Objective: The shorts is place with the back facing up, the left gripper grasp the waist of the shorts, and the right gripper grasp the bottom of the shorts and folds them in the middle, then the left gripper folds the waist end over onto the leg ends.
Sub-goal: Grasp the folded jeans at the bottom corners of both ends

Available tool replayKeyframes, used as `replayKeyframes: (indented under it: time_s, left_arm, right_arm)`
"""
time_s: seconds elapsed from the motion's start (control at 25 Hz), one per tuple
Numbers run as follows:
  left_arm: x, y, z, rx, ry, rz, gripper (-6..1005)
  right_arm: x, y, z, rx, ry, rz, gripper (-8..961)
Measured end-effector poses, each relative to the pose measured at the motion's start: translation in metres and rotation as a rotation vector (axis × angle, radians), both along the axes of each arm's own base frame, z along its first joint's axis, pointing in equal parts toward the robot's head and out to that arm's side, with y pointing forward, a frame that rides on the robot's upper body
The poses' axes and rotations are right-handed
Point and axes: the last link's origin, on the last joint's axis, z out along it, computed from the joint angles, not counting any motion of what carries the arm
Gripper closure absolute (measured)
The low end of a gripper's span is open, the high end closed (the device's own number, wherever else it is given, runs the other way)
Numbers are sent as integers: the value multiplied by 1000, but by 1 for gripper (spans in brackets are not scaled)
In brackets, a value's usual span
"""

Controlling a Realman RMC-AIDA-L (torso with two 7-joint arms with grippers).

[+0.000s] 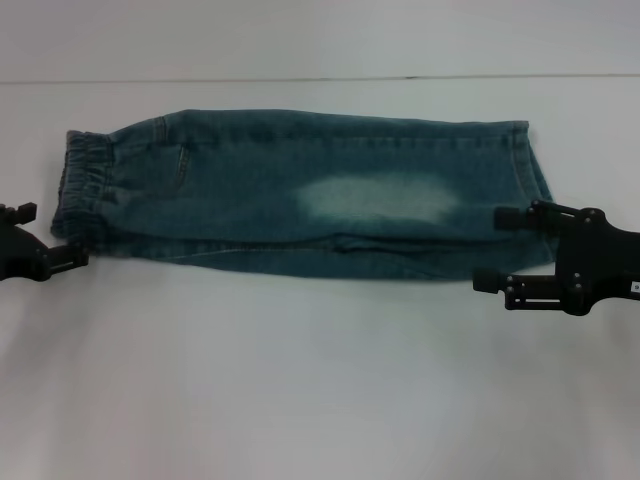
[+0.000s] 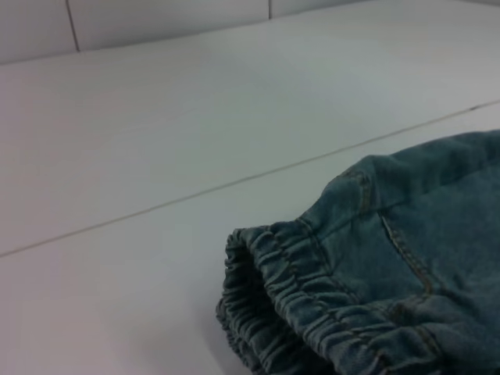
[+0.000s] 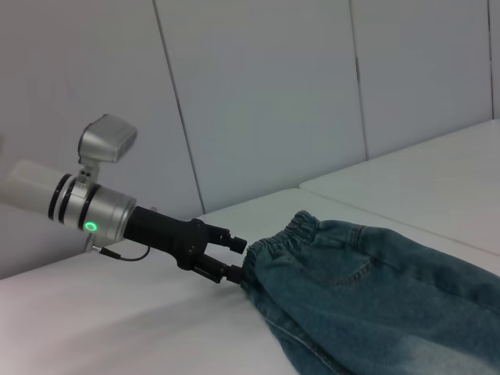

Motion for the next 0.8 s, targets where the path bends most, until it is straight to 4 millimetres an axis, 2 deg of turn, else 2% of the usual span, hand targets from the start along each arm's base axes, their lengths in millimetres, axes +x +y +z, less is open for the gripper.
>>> replayKeyframes:
  time_s: [0.48,0.8]
  left_arm:
    - [6,18,-12,-21,60,-12,143]
    - [7,21,-16,-49,84,-12,166]
  right_arm:
    - [1,2,0,2,8,-16,21]
    - [1,3,0,-10,10,-39,21]
